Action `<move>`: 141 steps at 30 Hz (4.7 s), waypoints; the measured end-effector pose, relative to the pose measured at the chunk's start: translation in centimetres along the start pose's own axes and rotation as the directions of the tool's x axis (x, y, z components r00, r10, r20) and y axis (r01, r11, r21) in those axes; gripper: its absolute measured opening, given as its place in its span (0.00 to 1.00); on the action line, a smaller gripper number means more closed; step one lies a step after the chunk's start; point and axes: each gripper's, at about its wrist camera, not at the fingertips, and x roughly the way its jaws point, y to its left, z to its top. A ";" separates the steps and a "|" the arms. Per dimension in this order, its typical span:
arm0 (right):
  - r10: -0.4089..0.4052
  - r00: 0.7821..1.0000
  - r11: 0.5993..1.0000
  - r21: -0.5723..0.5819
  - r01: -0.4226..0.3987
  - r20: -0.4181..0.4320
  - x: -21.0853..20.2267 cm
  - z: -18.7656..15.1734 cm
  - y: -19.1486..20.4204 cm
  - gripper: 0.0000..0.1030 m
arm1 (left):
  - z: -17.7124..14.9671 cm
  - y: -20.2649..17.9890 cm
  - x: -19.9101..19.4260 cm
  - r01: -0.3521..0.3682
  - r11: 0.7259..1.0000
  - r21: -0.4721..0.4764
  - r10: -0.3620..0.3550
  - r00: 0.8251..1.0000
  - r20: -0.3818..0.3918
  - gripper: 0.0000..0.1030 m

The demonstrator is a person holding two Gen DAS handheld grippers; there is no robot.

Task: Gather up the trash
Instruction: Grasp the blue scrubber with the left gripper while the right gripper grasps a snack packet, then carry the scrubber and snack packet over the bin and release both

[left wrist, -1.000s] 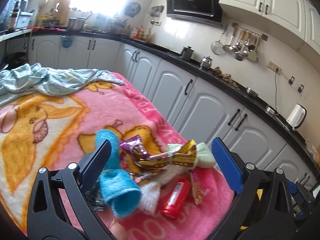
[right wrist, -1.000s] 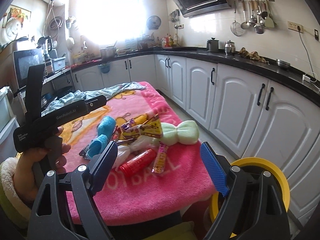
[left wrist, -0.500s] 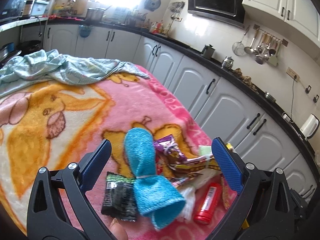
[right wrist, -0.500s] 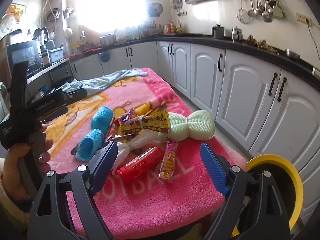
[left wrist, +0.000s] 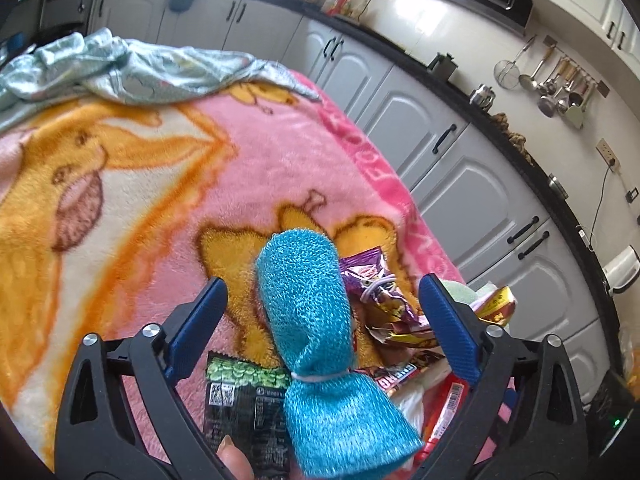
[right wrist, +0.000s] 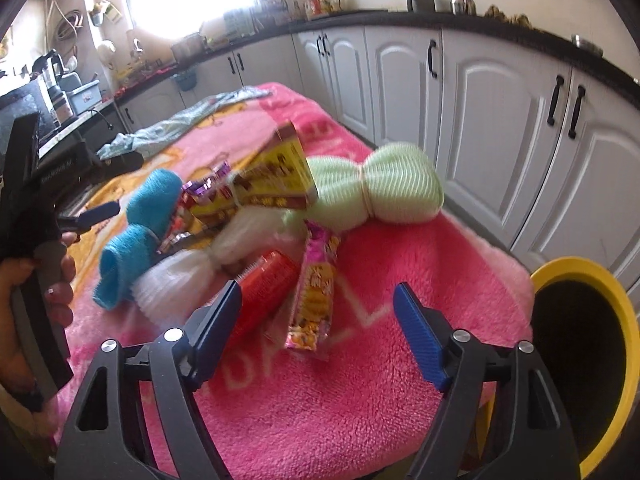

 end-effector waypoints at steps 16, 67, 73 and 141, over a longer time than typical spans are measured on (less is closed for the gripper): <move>0.018 0.997 1.000 0.021 -0.016 -0.071 1.8 -1.3 -1.9 0.18 | -0.7 1.4 3.2 -0.005 0.999 -0.051 -0.002 0.991 -0.133 0.33; -0.006 0.986 1.000 0.003 0.006 0.164 -14.2 -0.7 -4.2 0.12 | -2.4 -12.4 -7.2 0.238 0.948 0.211 -0.249 0.968 0.025 0.17; -0.047 0.979 0.998 0.043 0.040 0.197 -16.2 -1.2 -6.1 0.12 | -3.7 -16.0 -7.0 0.275 0.923 0.269 -0.284 0.959 -0.005 0.17; -0.294 0.952 0.876 0.422 0.234 0.081 -16.7 -9.2 -22.2 0.39 | -15.2 -32.8 4.8 0.428 0.782 0.453 -0.362 0.904 -0.228 0.43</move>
